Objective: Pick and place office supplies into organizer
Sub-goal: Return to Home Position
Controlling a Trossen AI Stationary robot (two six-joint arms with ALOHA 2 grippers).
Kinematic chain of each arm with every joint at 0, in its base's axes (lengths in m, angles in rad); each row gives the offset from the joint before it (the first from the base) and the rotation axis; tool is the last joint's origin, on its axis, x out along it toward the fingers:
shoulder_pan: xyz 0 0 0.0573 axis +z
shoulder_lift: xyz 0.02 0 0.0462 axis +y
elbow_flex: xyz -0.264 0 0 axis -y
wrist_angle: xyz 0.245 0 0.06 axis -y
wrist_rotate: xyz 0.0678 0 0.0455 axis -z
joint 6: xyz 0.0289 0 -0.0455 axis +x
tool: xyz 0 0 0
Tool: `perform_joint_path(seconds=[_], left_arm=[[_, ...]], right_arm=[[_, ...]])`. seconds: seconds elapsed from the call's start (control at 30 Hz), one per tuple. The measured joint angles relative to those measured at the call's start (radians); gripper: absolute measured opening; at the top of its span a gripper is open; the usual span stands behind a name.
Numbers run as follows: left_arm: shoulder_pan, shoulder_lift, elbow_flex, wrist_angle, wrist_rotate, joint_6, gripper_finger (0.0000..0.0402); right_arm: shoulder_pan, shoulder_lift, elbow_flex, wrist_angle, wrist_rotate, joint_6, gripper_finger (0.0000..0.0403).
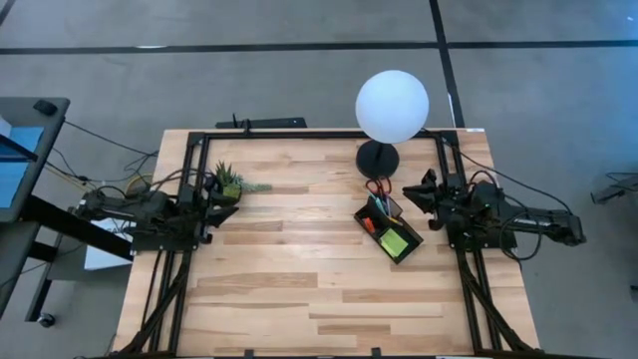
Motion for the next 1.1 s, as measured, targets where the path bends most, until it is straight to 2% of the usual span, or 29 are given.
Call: perform_joint_path(seconds=[0.17,0.3,0.57,1.1], left_arm=[[0.0,-0.001,-0.017,-0.036,0.002,-0.008,0.0107],[0.0,0.0,-0.017,-0.071,-0.001,0.044,0.0107],[0.0,0.005,-0.015,-0.227,-0.184,0.072,0.0107],[0.0,0.014,-0.01,-0.248,-0.192,0.073,0.0107]], right_arm=[[0.0,0.0,0.0,-0.055,0.0,-0.001,0.0058],[0.0,0.0,0.0,-0.071,0.001,0.01,0.0058],[0.0,0.0,0.0,-0.071,0.001,0.024,0.0058],[0.0,0.0,-0.001,-0.071,0.0,0.024,0.0058]])
